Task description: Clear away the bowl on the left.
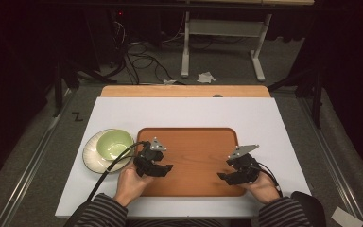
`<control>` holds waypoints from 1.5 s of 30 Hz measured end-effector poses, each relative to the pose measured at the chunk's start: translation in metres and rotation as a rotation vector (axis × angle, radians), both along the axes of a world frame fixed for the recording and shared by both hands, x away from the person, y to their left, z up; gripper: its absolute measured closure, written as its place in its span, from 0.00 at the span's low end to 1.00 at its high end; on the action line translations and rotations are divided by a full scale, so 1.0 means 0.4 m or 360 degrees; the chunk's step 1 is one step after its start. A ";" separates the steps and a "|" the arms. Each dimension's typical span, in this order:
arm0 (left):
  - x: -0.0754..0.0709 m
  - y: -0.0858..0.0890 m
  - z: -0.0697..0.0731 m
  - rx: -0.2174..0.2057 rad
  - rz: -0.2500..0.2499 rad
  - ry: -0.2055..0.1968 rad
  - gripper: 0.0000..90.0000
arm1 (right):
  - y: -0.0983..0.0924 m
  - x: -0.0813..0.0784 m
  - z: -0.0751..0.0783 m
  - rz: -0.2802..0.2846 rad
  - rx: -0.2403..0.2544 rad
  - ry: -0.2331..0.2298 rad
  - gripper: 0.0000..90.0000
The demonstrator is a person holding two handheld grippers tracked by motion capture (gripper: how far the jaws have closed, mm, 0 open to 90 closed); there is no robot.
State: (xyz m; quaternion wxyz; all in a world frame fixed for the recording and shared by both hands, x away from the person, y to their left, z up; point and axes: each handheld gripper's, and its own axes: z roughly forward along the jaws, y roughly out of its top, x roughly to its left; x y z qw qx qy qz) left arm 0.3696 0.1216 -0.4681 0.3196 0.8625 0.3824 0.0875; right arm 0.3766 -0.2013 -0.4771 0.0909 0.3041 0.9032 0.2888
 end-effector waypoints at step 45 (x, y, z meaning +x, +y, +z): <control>0.001 0.020 0.020 -0.0073 0.0027 0.0000 0.49 | -0.001 -0.001 0.001 0.0007 -0.0002 -0.0002 0.42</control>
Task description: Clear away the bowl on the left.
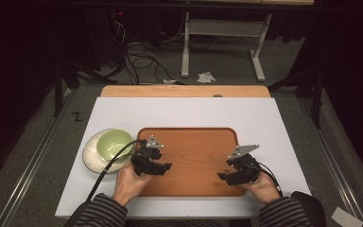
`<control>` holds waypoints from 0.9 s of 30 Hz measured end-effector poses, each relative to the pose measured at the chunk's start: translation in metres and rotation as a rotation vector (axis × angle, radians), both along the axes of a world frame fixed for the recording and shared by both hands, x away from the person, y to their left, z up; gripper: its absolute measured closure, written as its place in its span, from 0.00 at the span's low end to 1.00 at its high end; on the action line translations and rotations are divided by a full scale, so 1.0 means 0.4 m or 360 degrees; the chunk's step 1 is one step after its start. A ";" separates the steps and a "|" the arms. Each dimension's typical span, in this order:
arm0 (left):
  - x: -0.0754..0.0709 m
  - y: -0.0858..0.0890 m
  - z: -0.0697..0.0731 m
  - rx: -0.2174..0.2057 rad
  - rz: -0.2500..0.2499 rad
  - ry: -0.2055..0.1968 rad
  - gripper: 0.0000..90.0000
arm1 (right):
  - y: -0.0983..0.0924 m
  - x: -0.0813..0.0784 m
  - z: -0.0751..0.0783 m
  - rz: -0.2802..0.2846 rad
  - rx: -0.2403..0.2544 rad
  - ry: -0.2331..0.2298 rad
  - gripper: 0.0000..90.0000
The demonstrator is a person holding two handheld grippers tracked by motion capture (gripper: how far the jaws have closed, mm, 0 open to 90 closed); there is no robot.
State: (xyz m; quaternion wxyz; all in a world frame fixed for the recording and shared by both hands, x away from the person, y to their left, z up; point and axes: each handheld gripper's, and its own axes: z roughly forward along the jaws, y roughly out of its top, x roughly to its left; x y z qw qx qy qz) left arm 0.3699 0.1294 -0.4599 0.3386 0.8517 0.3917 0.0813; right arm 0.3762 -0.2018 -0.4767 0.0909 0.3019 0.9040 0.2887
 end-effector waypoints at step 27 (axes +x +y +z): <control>0.003 0.054 0.030 -0.0064 0.0121 -0.0054 0.50 | 0.001 0.000 0.000 0.0007 0.0004 0.0004 0.42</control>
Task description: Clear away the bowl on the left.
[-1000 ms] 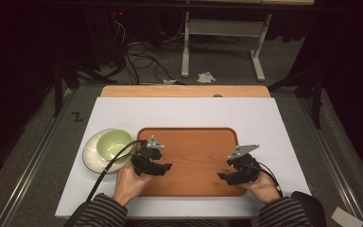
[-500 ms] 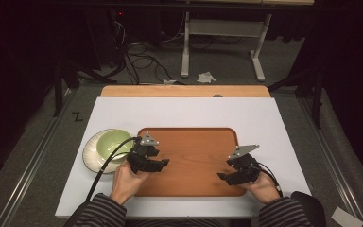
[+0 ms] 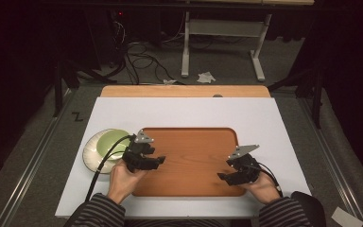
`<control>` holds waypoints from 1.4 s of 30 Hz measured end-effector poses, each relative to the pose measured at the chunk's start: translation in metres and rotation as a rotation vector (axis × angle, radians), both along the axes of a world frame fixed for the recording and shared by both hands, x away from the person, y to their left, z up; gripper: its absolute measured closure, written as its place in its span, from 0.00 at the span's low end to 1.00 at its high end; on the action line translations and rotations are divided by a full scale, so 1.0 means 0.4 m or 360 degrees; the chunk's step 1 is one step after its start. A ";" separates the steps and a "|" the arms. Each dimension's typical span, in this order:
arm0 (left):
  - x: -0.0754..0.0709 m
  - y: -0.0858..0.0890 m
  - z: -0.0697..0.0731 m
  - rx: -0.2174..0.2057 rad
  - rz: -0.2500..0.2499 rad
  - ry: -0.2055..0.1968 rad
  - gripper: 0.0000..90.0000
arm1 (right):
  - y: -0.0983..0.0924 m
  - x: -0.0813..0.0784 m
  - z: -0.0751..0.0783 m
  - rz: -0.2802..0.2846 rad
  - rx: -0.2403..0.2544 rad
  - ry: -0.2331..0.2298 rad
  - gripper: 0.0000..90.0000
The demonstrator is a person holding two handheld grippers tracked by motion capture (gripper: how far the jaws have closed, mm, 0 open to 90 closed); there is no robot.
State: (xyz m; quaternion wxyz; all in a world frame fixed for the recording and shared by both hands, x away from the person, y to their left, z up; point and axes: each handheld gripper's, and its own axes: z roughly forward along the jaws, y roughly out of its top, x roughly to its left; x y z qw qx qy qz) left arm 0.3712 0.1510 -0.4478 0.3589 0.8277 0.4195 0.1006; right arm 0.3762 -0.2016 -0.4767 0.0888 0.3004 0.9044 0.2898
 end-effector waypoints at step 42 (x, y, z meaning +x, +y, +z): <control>0.011 0.085 0.028 0.0021 0.0205 -0.0079 0.48 | 0.001 0.000 -0.001 -0.0006 -0.0005 0.0010 0.42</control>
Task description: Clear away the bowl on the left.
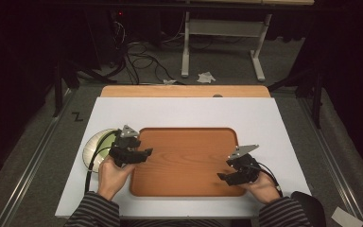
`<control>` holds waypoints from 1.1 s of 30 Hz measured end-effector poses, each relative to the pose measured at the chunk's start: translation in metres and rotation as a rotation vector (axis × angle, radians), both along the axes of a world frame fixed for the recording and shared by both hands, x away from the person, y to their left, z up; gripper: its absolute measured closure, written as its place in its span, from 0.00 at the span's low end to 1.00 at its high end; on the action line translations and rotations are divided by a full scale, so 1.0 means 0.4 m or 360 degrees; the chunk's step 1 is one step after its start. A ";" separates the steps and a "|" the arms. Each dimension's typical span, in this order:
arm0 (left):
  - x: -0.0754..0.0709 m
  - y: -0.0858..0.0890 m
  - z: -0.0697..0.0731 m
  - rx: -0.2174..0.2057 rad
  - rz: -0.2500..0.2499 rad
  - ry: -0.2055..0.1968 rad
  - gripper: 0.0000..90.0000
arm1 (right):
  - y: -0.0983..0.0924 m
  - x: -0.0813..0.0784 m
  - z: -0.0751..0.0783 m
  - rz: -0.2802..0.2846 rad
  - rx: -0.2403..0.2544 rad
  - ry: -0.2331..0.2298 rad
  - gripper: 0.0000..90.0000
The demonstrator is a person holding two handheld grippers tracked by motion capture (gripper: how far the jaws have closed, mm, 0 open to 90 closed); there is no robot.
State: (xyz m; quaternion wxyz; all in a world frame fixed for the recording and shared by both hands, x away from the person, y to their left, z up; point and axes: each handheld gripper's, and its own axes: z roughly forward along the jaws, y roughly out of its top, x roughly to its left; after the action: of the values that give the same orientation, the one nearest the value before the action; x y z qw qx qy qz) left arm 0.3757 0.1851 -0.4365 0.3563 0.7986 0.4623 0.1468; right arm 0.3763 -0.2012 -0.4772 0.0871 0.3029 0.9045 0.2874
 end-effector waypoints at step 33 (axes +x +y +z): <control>0.013 0.071 0.002 -0.0005 0.0147 -0.0009 0.48 | 0.000 0.000 -0.001 0.0018 -0.0005 0.0003 0.42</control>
State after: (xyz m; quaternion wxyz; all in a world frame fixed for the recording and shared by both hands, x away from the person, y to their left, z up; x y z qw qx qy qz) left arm 0.3807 0.2135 -0.4356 0.3518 0.7755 0.4978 0.1645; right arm 0.3762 -0.2011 -0.4775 0.0852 0.2978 0.9067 0.2862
